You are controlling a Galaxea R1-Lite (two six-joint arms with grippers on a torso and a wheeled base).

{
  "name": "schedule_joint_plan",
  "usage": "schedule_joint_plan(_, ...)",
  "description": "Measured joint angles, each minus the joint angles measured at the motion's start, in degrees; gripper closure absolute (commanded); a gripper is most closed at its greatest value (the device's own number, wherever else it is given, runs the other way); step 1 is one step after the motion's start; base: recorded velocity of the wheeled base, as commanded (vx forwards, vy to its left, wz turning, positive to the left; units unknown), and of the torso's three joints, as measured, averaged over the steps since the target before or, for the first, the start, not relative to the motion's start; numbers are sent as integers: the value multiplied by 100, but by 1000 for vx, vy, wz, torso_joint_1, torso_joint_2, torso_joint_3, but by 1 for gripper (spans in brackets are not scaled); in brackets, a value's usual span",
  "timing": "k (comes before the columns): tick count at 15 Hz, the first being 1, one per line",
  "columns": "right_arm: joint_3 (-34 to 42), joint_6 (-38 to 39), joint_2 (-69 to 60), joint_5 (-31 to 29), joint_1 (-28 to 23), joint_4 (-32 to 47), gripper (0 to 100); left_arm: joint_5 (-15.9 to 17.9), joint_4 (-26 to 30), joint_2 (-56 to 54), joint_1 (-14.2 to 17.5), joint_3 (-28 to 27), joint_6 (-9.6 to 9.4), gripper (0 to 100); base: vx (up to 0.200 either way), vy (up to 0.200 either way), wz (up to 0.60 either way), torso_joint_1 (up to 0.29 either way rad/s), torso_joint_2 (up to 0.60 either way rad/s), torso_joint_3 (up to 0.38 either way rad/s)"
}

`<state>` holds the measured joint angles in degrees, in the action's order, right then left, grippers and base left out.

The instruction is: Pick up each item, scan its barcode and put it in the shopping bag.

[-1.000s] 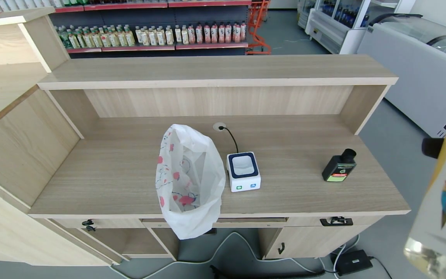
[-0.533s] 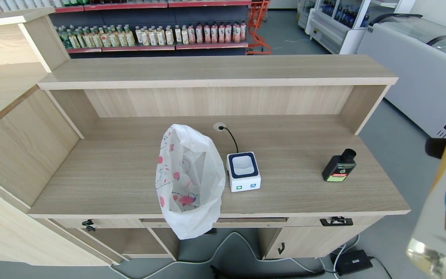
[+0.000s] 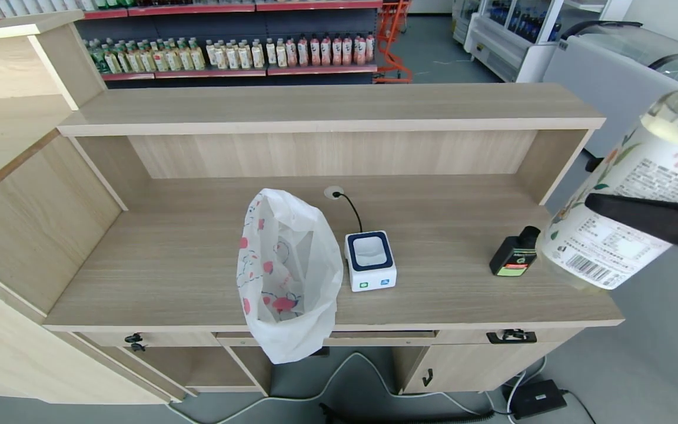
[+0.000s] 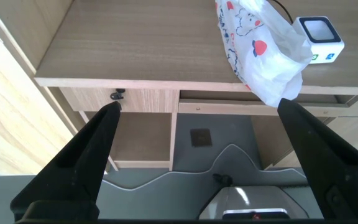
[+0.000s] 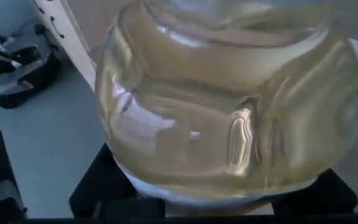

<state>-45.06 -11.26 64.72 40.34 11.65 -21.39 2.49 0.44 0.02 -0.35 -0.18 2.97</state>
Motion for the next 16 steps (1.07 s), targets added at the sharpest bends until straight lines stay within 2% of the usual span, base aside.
schedule_joint_plan(1, 55, -756, 156, -284, -490, 11, 100, 0, 0, 0, 0, 0, 0, 0, 0, 0, 0, 0, 0, 0)
schedule_joint_plan(3, 162, -2147, 391, -488, -1114, 18, 100, -2, 0, 0, 0, 0, 0, 0, 0, 0, 0, 0, 0, 0)
schedule_joint_plan(5, 289, -3011, 510, -553, -1634, 66, 100, 0, 0, 0, 0, 0, 0, 0, 0, 0, 0, 0, 0, 0)
schedule_joint_plan(8, 449, -3714, 410, -783, -2094, 460, 100, 0, 0, 0, 0, 0, 0, 0, 0, 0, 0, 0, 0, 0)
schedule_joint_plan(11, 451, -4022, 313, -1056, -2537, 690, 100, -2, 0, 0, 2, 0, 0, 0, 0, 0, 0, 0, 0, 0)
schedule_joint_plan(13, 440, -3927, 284, -1251, -2538, 634, 100, -2, 0, 0, 0, 0, 0, 0, 0, 0, 0, 0, 0, 0)
schedule_joint_plan(16, 453, -3916, 380, -1292, -2202, 265, 100, 0, 0, 0, -2, 0, 0, 0, 0, 0, 0, 0, 0, 0)
